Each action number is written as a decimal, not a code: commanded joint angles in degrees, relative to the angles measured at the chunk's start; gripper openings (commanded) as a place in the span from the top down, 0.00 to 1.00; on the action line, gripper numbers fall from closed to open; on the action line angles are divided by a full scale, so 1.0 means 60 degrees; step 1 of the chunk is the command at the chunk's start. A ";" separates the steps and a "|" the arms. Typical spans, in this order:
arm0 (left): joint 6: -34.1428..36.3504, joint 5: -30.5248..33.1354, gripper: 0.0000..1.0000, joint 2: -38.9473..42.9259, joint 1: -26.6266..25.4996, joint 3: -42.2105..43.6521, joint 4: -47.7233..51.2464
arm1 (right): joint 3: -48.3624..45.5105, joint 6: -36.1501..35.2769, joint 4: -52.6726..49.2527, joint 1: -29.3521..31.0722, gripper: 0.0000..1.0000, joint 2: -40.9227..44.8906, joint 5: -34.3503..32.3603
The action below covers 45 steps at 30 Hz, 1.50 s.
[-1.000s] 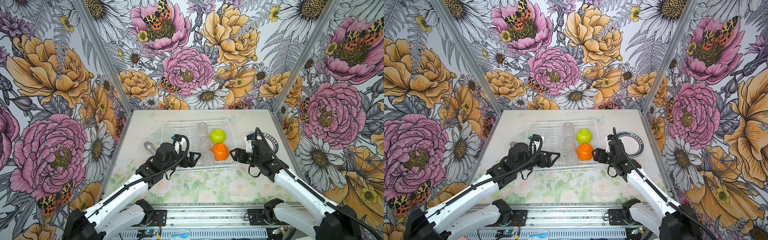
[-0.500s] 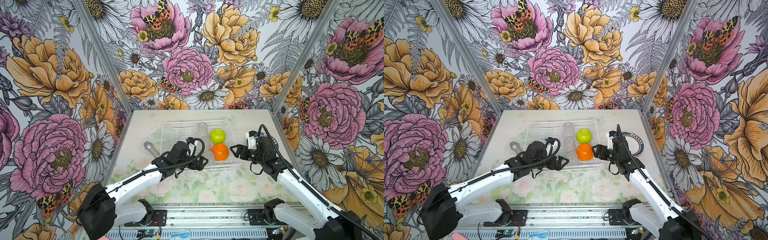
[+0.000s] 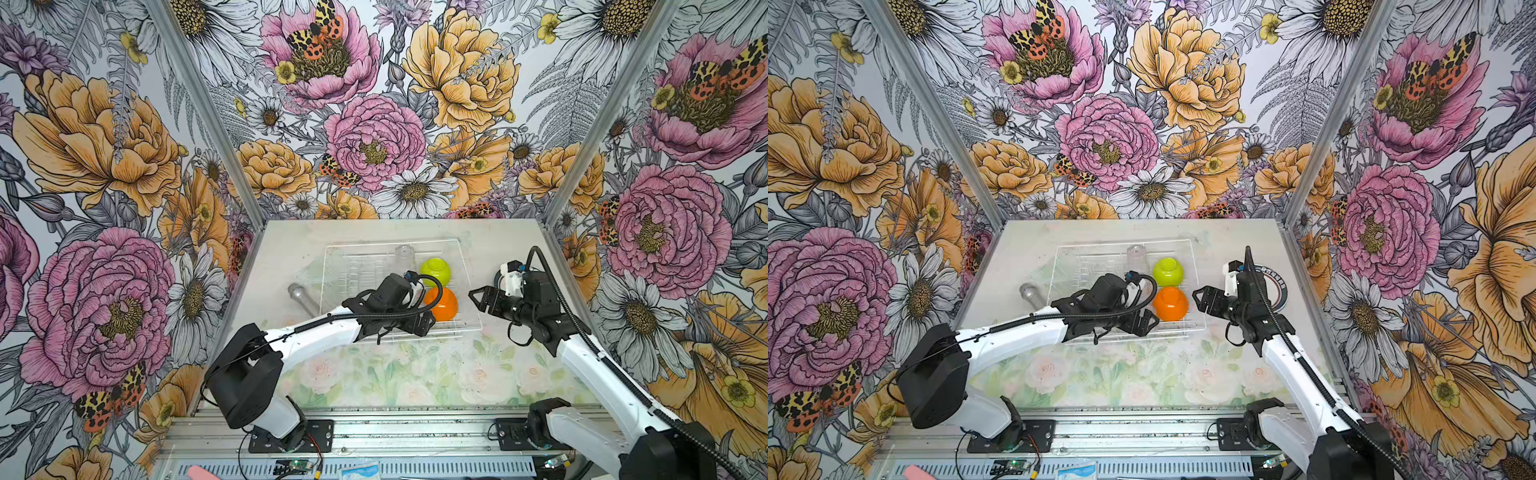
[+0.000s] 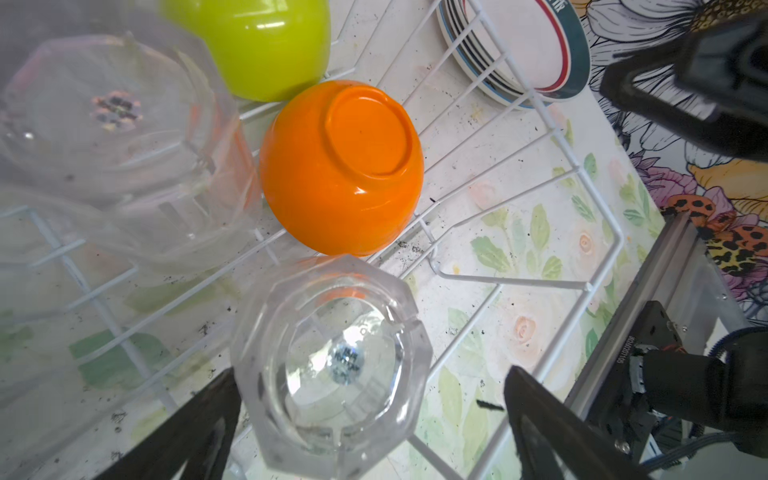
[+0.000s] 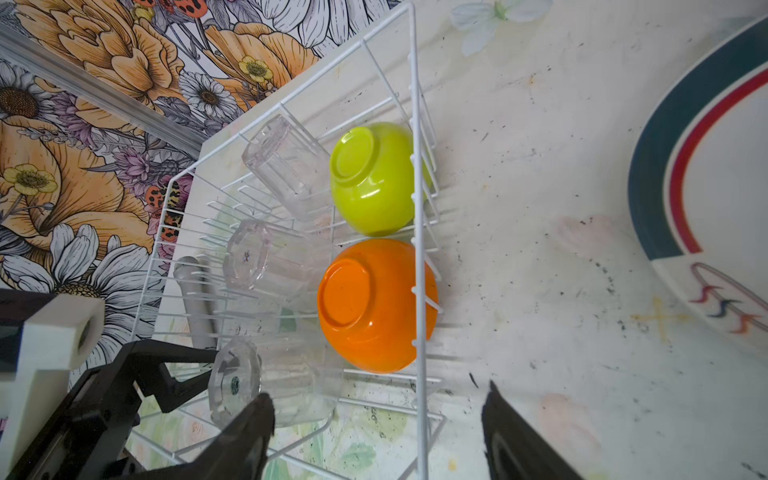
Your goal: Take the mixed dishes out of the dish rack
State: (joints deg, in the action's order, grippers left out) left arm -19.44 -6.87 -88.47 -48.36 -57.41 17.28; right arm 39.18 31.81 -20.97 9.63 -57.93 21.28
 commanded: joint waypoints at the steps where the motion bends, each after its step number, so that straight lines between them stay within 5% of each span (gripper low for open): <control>1: 0.0327 0.0879 0.01 -0.0433 -0.0200 -0.0401 0.0427 | 0.0190 -0.0744 -0.0650 -0.0219 0.21 0.0227 -0.0146; 6: 0.0066 0.1330 0.01 -0.0843 -0.0248 -0.0410 0.0460 | 0.0792 -0.2206 -0.2362 -0.0551 0.20 -0.0207 -0.1726; 11: -0.0002 0.2193 0.01 -0.0842 -0.0385 -0.0418 0.0440 | 0.0897 -0.2314 -0.2846 -0.0831 0.19 -0.0330 -0.2479; 19: 0.0198 0.2547 0.13 -0.0606 -0.0466 -0.0419 0.0348 | 0.1331 -0.1907 -0.2789 -0.0964 0.19 0.0178 -0.0624; 31: 0.0508 0.2148 0.36 0.0798 -0.0043 0.0005 0.0434 | 0.1805 -0.0912 -0.2597 -0.0946 0.19 0.0864 0.0207; 39: 0.0398 0.1586 0.40 0.2434 0.0819 0.0432 0.0376 | 0.1436 0.0181 -0.1499 -0.0711 0.20 0.1020 0.0715; 45: -0.0219 0.0172 0.41 0.3141 0.2071 0.0610 -0.0361 | 0.1048 0.0809 -0.0491 0.0505 0.20 0.0979 0.0521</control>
State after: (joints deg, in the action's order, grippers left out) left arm -18.31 -0.01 -71.66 -38.92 -54.41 19.92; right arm 47.24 33.54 -29.17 9.98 -52.66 24.29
